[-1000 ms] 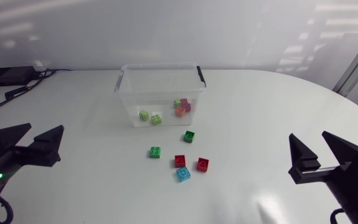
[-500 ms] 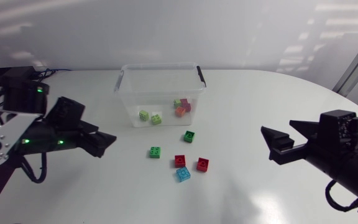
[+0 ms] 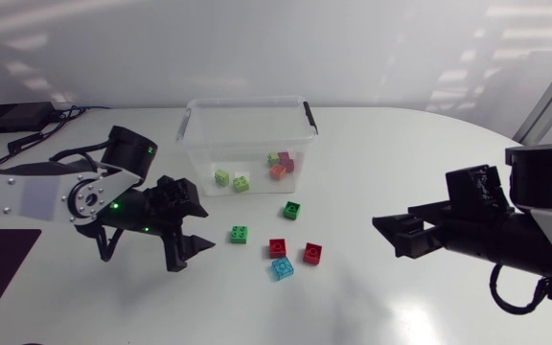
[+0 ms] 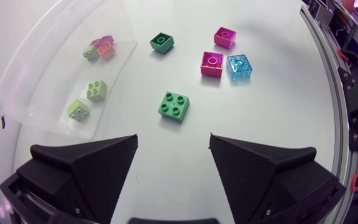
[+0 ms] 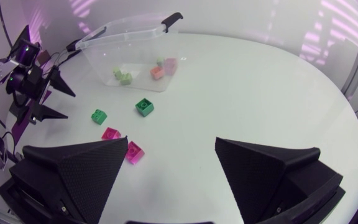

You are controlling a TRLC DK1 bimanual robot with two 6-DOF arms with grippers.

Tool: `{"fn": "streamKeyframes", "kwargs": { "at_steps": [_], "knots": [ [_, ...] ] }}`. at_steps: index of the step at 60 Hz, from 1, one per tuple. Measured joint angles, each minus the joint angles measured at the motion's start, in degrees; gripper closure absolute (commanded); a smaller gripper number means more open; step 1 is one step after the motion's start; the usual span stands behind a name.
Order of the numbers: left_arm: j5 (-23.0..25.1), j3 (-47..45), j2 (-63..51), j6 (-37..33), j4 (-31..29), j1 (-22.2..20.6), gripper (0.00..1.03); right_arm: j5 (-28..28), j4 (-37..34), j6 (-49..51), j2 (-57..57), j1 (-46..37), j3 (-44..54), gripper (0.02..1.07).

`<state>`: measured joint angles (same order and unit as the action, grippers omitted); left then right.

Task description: Place the duplo bricks in the container

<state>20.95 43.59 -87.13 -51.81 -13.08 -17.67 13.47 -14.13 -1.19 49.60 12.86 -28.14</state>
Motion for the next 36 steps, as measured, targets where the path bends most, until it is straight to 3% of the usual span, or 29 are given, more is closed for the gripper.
{"fn": "streamKeyframes", "kwargs": {
  "at_steps": [10,23,36],
  "knots": [
    [1.8,5.1,-6.6,-6.0,-1.0,0.5,0.21,0.0,-4.3,4.0,0.6,2.5,-3.2,0.07],
    [3.0,12.2,-14.8,-10.3,-5.4,-0.2,0.22,3.8,-8.5,17.9,9.6,3.6,-6.4,0.07],
    [3.9,18.4,-19.6,-12.5,-9.5,-1.6,0.22,4.5,-5.9,26.0,15.3,5.5,-6.4,0.11]
  ]
}}
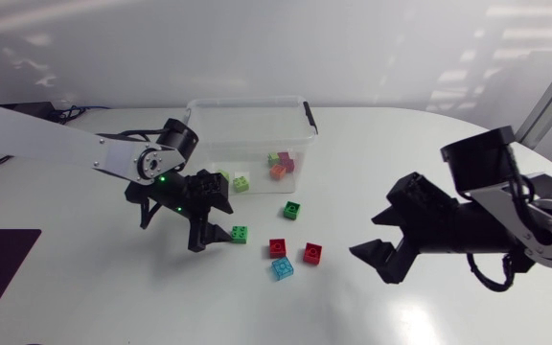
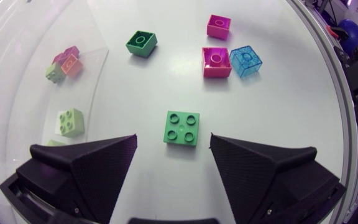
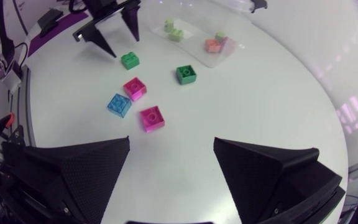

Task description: Place the duplo bricks in the container

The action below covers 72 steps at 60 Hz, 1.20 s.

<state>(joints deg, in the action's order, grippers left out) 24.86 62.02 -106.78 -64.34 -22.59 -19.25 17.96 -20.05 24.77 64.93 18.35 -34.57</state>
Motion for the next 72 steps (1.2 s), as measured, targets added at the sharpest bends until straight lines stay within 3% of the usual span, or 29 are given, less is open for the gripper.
{"fn": "streamKeyframes", "kwargs": {
  "at_steps": [11,25,31,34,49,60,67,72],
  "knots": [
    [0.2,3.8,-3.5,-3.0,-4.3,-0.6,0.27,1.6,0.6,2.2,6.8,1.8,-0.8,0.07],
    [0.2,5.6,-6.7,-5.2,-7.6,-1.5,0.46,2.0,2.3,4.5,15.0,3.5,-5.4,0.07],
    [0.4,7.4,-8.2,-5.7,-9.7,-2.0,0.67,2.0,2.5,6.2,19.3,4.0,-7.6,0.07],
    [0.4,8.3,-8.8,-6.3,-11.0,-2.3,0.70,2.0,2.6,7.1,21.5,4.2,-8.5,0.07],
    [1.9,10.4,-9.5,-6.7,-16.3,-2.4,0.74,2.0,2.8,9.3,27.5,5.6,-11.4,0.07],
    [3.7,10.8,-8.4,-6.9,-19.6,-1.1,0.74,1.7,3.6,10.0,31.5,6.0,-12.9,0.14],
    [4.5,10.7,-3.5,-6.8,-21.3,0.0,0.74,1.2,3.6,10.0,33.4,6.7,-13.8,0.25],
    [5.7,10.7,2.9,-6.6,-22.3,0.9,0.74,-0.1,3.8,10.2,34.6,7.6,-14.7,0.40]
  ]
}}
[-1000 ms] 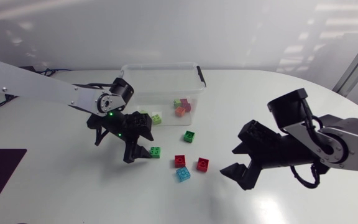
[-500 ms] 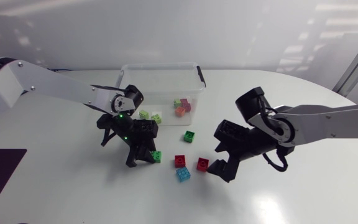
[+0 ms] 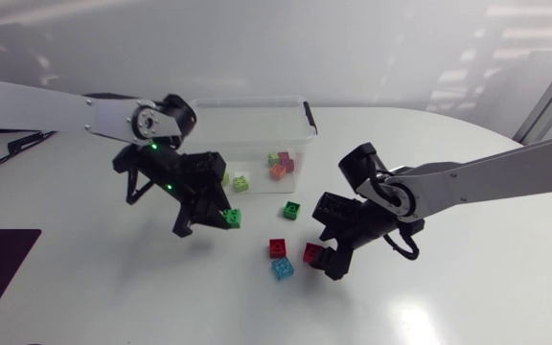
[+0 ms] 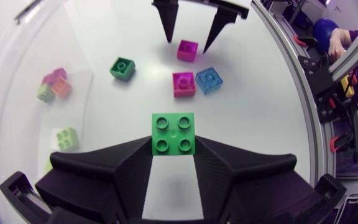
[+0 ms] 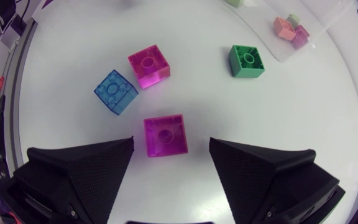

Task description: Place the duplo bricks in the container

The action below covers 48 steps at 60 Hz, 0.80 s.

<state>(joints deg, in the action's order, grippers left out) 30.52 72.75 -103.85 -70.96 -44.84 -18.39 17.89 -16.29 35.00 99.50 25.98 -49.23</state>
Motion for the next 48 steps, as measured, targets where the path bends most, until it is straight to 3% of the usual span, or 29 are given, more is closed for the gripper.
{"fn": "streamKeyframes", "kwargs": {
  "at_steps": [10,22,36,45,48],
  "knots": [
    [2.1,1.2,8.6,2.3,-0.5,1.9,0.74,-1.2,0.2,0.0,2.3,1.7,-0.9,0.74],
    [3.6,6.6,9.3,7.1,1.0,5.8,0.74,-1.6,0.5,0.2,2.7,2.1,-1.0,0.81],
    [3.7,10.6,4.9,19.4,16.0,7.2,0.73,-2.9,-3.1,0.0,-4.0,1.9,-0.9,0.81],
    [0.5,14.0,-0.5,25.9,21.5,7.4,0.72,-4.5,-7.1,-0.5,-10.0,1.7,-1.5,0.81],
    [-1.2,15.5,-2.8,27.7,23.3,7.4,0.66,-5.0,-8.5,-1.0,-11.5,1.9,-2.5,0.81]
  ]
}}
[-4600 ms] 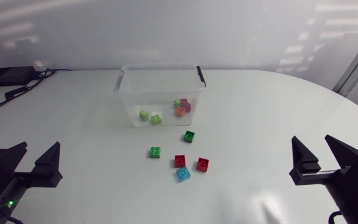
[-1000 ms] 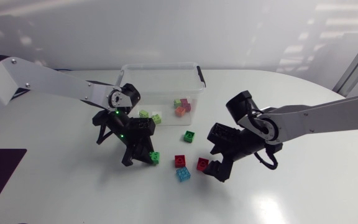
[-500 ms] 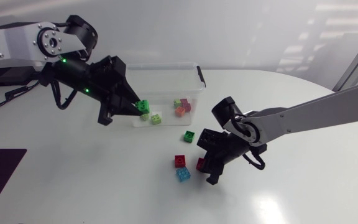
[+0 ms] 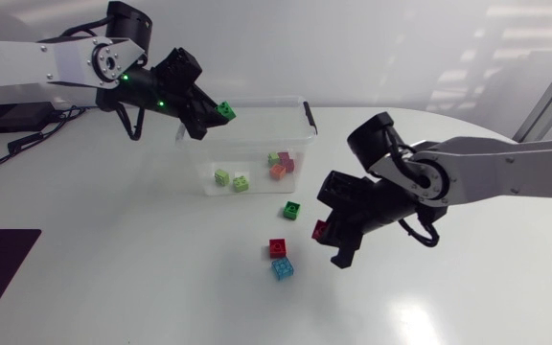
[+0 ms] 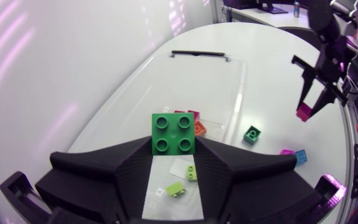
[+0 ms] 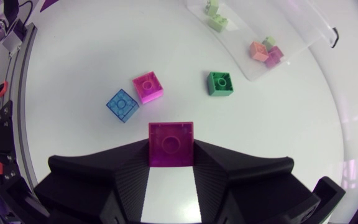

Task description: Place the duplo bricks in the container

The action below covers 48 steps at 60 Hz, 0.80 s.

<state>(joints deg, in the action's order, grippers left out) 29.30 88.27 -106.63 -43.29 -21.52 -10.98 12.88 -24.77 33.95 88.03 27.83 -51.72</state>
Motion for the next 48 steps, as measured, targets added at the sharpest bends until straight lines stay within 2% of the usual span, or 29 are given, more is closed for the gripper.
{"fn": "streamKeyframes", "kwargs": {
  "at_steps": [4,10,11,24,48],
  "knots": [
    [-3.1,1.2,-2.5,2.2,3.5,0.0,0.56,-0.8,-1.4,-0.8,-1.5,0.5,-1.7,0.81],
    [-7.5,1.5,-5.0,4.9,8.3,0.0,0.10,-1.3,-2.6,-1.9,-2.6,1.4,-4.9,0.81],
    [-8.3,1.5,-5.4,5.5,8.7,0.0,0.07,-1.4,-2.7,-2.4,-2.7,1.4,-6.1,0.81],
    [-10.3,-0.2,-4.1,7.8,10.7,0.1,0.05,-2.3,-3.4,-4.7,-2.1,1.3,-14.3,0.81],
    [-10.0,-19.4,17.6,6.7,10.9,-0.2,0.06,-2.4,-2.7,-9.1,8.5,0.2,-30.8,0.80]
  ]
}}
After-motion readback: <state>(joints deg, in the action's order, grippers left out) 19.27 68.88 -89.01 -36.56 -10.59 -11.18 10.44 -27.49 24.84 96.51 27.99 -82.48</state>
